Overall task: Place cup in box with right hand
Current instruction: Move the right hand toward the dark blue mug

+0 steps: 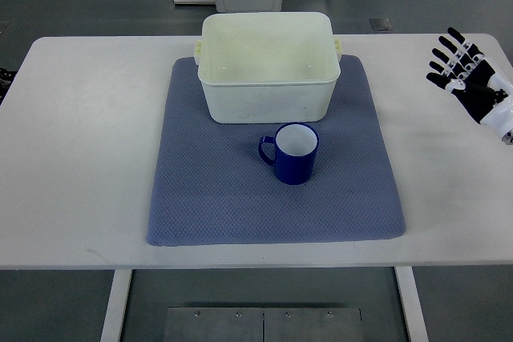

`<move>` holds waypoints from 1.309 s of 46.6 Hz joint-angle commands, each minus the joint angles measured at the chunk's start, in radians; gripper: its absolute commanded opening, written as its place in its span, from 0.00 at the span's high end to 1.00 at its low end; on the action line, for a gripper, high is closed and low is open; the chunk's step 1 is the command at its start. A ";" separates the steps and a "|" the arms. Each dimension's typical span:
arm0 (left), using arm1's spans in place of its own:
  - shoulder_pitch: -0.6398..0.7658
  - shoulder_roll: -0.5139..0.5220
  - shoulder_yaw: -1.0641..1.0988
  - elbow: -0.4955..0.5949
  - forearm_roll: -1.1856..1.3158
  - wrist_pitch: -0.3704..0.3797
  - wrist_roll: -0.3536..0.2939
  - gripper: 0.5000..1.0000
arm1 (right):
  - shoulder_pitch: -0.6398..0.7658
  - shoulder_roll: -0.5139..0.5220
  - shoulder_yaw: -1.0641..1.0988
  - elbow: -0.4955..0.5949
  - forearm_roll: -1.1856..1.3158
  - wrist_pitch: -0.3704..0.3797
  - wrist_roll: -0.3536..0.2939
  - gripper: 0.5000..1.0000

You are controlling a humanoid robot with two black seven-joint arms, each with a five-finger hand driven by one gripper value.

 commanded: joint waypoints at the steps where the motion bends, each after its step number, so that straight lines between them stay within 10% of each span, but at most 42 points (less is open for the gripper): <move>1: -0.001 0.000 0.000 0.000 0.000 0.000 0.000 0.00 | -0.001 -0.019 -0.031 0.025 -0.001 0.052 0.028 0.00; 61: 0.001 0.000 0.000 -0.001 0.000 0.000 0.000 0.00 | -0.035 -0.010 -0.257 0.197 -0.059 0.105 0.096 0.00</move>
